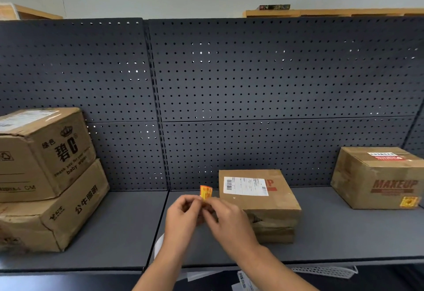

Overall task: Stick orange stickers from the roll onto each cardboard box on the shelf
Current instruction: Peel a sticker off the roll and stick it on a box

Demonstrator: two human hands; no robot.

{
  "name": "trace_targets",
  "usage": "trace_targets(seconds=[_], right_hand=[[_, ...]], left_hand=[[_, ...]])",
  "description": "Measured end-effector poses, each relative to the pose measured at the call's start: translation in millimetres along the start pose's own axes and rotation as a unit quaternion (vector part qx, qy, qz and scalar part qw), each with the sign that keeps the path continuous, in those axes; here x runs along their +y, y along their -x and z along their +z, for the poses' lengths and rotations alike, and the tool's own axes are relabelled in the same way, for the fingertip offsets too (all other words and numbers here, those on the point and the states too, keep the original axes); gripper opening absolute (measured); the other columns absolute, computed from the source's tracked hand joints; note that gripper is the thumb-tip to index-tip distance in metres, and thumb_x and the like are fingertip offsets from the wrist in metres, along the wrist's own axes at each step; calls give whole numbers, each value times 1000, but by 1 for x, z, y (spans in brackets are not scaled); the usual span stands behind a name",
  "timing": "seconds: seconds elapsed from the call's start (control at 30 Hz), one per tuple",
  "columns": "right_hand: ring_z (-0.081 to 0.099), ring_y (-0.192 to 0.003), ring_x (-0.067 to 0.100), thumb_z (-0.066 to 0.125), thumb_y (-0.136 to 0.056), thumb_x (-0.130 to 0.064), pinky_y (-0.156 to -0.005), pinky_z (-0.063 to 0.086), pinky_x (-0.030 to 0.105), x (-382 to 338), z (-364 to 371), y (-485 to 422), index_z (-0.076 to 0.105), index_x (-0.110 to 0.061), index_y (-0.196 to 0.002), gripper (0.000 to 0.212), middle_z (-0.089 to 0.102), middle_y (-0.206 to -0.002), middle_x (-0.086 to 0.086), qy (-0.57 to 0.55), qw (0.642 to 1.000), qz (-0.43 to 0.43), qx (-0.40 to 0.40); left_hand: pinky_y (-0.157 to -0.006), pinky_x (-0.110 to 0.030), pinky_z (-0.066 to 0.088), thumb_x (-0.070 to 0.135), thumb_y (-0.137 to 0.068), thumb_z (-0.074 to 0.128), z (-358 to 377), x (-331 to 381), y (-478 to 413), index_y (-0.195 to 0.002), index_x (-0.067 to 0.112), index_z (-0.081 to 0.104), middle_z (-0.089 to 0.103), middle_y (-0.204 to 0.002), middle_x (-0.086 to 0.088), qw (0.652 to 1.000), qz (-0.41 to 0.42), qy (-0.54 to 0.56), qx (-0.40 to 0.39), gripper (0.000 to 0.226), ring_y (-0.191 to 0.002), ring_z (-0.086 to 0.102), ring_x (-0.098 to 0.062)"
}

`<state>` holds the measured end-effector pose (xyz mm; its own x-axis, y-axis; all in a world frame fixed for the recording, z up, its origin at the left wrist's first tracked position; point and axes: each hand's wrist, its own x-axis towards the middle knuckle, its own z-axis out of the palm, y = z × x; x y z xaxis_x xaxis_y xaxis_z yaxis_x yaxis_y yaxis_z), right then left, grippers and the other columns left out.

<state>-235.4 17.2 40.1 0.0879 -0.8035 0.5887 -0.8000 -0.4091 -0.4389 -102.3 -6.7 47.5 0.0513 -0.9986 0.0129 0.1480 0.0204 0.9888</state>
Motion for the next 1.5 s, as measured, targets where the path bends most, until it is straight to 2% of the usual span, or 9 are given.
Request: trace_targets(seconds=[0.13,0.27,0.37,0.53,0.67,0.83,1.0,1.17,1.5], right_hand=[[69,-80,5,64,-101,-34,-66,58,21,-7,-12,-1,69,-27,-109,12,71,-95,-13,-147,986,84,10],[68,-58,24,63,-103,-23,-47,56,34,-4,-25,-18,69,-14,-108,12,74,-91,7,-434,856,278,36],[65,-59,22,66,-101,-18,-45,50,30,2,-31,-28,70,-6,-111,16,74,-88,13,-520,803,290,36],[62,-58,25,68,-99,-19,-43,46,30,14,-40,-27,72,-9,-105,12,70,-84,22,-465,848,249,50],[64,-54,20,72,-96,-21,-43,48,29,23,-45,-20,77,-18,-102,9,75,-80,5,-394,884,240,80],[64,-57,15,73,-95,-18,-48,51,26,39,-57,-12,79,-16,-105,11,74,-74,1,-379,886,238,119],[64,-63,15,74,-94,-20,-52,53,25,57,-75,-7,76,-23,-110,16,75,-79,3,-361,894,231,130],[63,-64,18,76,-93,-13,-53,52,27,78,-96,-7,58,-27,-134,48,71,-85,7,-431,866,236,89],[65,-68,15,77,-92,-10,-58,55,30,118,-139,2,61,-6,-96,18,71,-78,9,-312,919,236,53]], left_hand=[[-77,-38,60,8,-100,63,1,5,3,-99,1,70,76,-94,-15,998,30,47,8,9,-83,72,-24],[-76,-41,59,12,-101,62,8,12,6,-98,5,70,74,-90,-12,997,63,49,-9,11,-80,71,-26],[-74,-40,58,12,-101,62,13,15,6,-99,6,69,74,-90,-12,996,69,49,-32,10,-80,72,-27],[-73,-35,57,18,-99,67,20,13,6,-97,15,75,75,-94,-9,996,73,31,-27,8,-82,70,-22],[-72,-31,56,25,-97,71,30,11,4,-94,25,77,76,-91,0,996,85,-2,-11,6,-83,68,-15],[-64,-25,52,25,-96,72,51,11,12,-97,23,78,73,-82,-5,995,103,-6,-14,6,-71,60,-10],[-83,-32,59,26,-93,76,73,11,15,-101,25,81,79,-93,6,994,96,-24,-44,9,-91,72,-10],[-84,-29,58,22,-90,80,94,16,17,-95,26,80,79,-90,9,993,99,-41,-42,6,-90,73,-7],[-57,-15,45,18,-89,79,130,10,16,-100,19,69,70,-75,-3,986,97,-70,-112,15,-67,58,-8]])
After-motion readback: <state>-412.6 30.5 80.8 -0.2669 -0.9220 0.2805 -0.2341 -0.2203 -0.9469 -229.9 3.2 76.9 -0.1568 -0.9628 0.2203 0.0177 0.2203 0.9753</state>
